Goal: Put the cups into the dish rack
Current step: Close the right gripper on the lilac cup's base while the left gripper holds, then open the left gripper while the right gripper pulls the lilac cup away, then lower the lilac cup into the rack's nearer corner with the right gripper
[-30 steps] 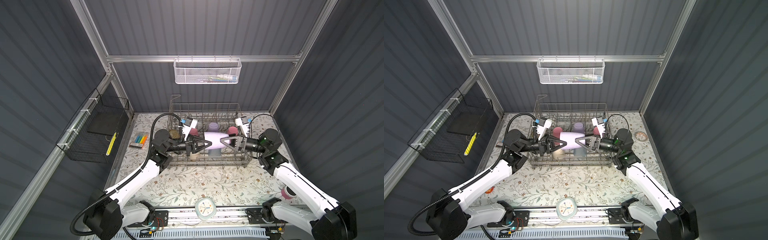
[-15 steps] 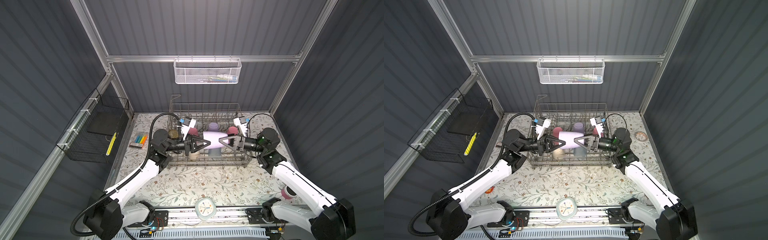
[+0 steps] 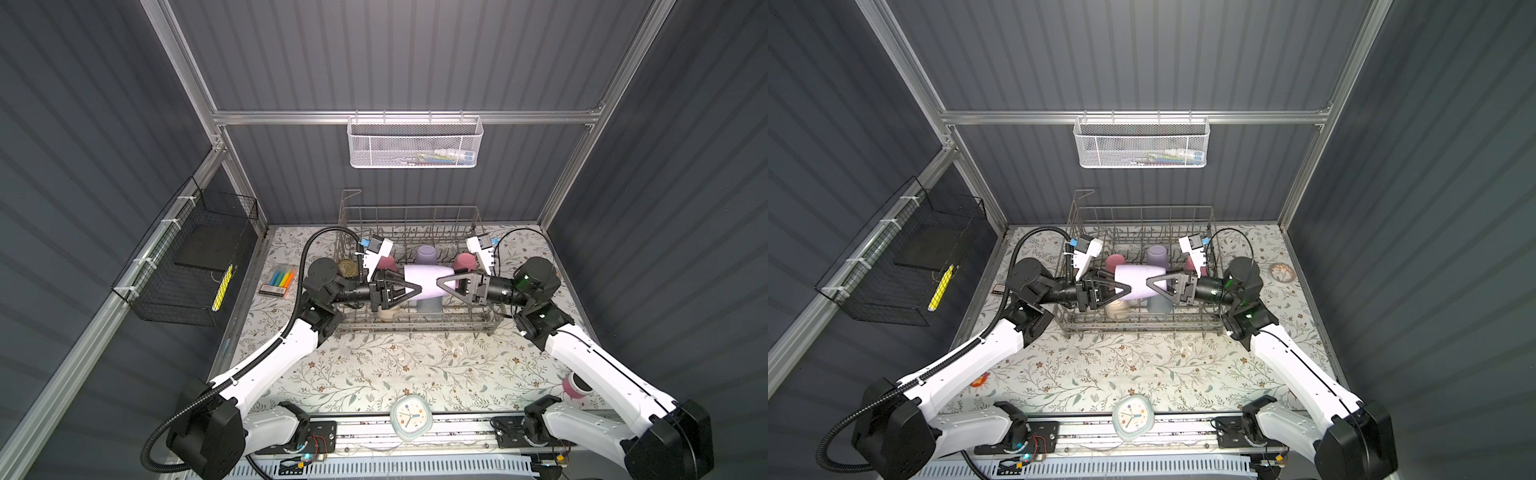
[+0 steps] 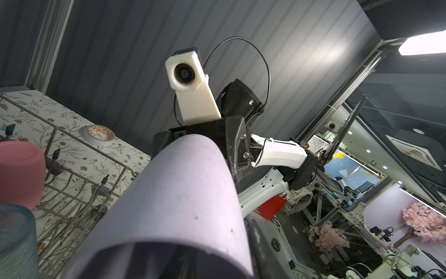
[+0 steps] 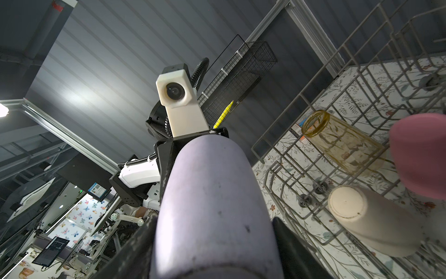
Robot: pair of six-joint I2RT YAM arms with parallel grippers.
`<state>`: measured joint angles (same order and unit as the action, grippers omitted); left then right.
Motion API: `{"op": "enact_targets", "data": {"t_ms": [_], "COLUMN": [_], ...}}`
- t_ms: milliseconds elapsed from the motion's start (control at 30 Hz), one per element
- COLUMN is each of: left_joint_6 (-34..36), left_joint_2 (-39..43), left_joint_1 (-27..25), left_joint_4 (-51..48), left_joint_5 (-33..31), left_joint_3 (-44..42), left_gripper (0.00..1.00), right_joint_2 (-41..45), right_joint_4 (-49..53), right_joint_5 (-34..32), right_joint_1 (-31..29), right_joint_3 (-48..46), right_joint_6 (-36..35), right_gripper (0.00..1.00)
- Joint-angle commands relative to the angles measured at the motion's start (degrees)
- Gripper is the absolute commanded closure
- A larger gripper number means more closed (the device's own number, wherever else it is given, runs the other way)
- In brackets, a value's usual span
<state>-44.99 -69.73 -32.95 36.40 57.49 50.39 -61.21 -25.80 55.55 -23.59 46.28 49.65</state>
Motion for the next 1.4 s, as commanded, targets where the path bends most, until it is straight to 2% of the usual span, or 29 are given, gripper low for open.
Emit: {"op": "enact_targets", "data": {"t_ms": [0,167,267,467,600,800,967,1167,1367], "left_joint_6": [2.81,3.74,4.6,10.26,12.72,15.07,14.38,14.15,13.97], "left_joint_2": [2.73,5.35,7.82,14.47,17.81,19.44,19.64,19.09,18.85], "left_joint_1": [0.25,0.95,1.22,1.31,1.31,1.3,1.31,1.31,1.32], "left_joint_4": [-2.82,-5.08,-7.79,-18.88,-24.0,-28.14,-27.0,-25.82,-25.39], "left_joint_5": [-0.76,-1.79,-2.5,-4.99,-6.41,-8.43,-8.75,-8.33,-7.88], "left_joint_3": [-0.12,-0.64,-0.82,-0.42,-0.21,-0.52,-1.37,-2.03,-2.23], "left_gripper": [0.57,0.52,0.5,0.5,0.5,0.49,0.49,0.48,0.49], "right_joint_2": [1.99,4.08,5.84,7.29,5.63,2.18,-1.95,-5.53,-8.05], "right_joint_4": [3.98,12.26,22.42,48.34,60.26,68.07,72.34,72.82,71.59], "right_joint_5": [-2.05,-4.37,-7.66,-23.94,-37.39,-50.49,-56.12,-59.64,-59.49], "right_joint_1": [0.63,2.61,4.09,5.21,5.23,5.23,5.27,5.25,5.25], "right_joint_3": [1.27,2.09,4.26,12.91,18.29,21.92,23.07,22.16,21.65], "right_joint_6": [-3.77,-8.13,-13.61,-28.45,-33.4,-35.85,-37.77,-38.81,-39.1], "right_gripper": [0.69,0.7,0.71,0.71,0.71,0.71,0.71,0.72,0.72]}}
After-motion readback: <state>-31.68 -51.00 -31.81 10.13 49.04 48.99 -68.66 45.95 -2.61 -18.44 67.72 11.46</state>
